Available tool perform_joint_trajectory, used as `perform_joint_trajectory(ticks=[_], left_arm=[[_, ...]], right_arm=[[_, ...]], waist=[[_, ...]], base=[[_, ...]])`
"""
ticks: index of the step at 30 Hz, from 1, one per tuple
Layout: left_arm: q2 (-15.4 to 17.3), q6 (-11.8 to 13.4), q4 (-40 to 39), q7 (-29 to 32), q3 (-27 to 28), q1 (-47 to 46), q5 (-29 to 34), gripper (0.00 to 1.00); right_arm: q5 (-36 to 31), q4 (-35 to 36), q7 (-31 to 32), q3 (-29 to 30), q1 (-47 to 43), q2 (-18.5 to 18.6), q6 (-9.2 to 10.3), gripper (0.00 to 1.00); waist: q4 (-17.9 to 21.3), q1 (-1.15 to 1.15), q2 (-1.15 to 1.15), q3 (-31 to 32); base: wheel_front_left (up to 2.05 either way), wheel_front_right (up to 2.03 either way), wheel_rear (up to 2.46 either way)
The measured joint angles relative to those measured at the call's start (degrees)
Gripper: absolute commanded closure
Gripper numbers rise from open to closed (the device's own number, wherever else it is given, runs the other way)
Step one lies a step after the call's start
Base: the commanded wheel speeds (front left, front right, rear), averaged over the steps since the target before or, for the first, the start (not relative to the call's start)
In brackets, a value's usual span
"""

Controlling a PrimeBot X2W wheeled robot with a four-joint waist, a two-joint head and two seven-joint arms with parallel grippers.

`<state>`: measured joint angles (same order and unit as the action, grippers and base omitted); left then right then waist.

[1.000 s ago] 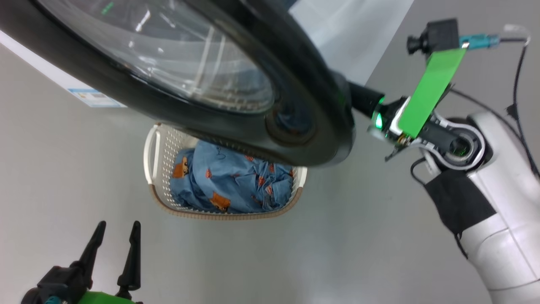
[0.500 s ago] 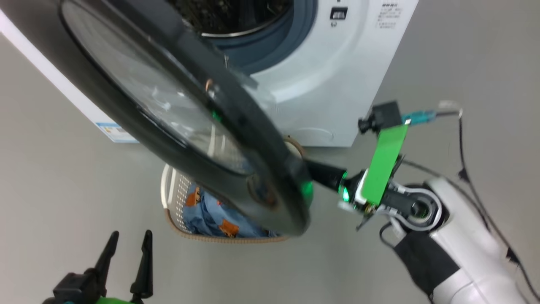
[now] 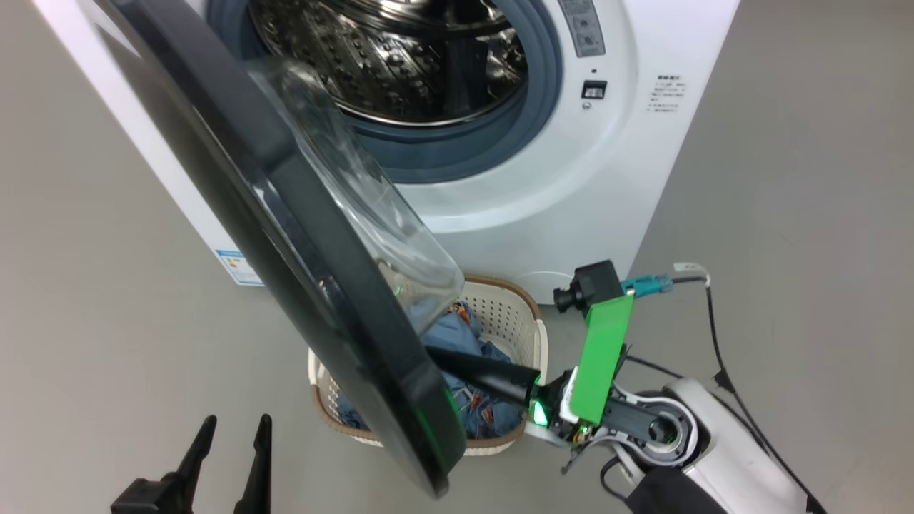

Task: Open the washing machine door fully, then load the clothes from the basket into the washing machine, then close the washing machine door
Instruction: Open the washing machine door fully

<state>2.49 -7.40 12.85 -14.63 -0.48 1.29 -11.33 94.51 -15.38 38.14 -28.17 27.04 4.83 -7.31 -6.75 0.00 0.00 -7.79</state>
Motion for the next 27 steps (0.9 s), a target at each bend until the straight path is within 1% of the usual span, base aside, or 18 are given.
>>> perform_joint_trajectory(ticks=[3, 12, 27], left_arm=[[0.0, 0.0, 0.1, 0.0, -0.1, 0.1, 0.0, 0.00], [-0.1, 0.0, 0.5, 0.0, -0.5, 1.2, -0.7, 0.00], [-0.1, 0.0, 1.0, 0.0, -1.3, 1.2, -1.6, 0.00]], right_arm=[[1.1, 0.0, -0.7, -1.3, -0.8, -0.1, 0.00, 1.00], [6.0, 0.8, -7.2, -7.9, -1.4, -0.1, 0.00, 1.00], [9.3, -1.4, -14.8, -14.2, -0.9, -0.1, 0.00, 1.00]], waist=[[-0.7, 0.00, 0.00, 1.0], [-2.0, 0.00, 0.00, 2.9], [-2.4, 0.00, 0.00, 4.0]], base=[[0.00, 0.00, 0.00], [0.00, 0.00, 0.00], [0.00, 0.00, 0.00]])
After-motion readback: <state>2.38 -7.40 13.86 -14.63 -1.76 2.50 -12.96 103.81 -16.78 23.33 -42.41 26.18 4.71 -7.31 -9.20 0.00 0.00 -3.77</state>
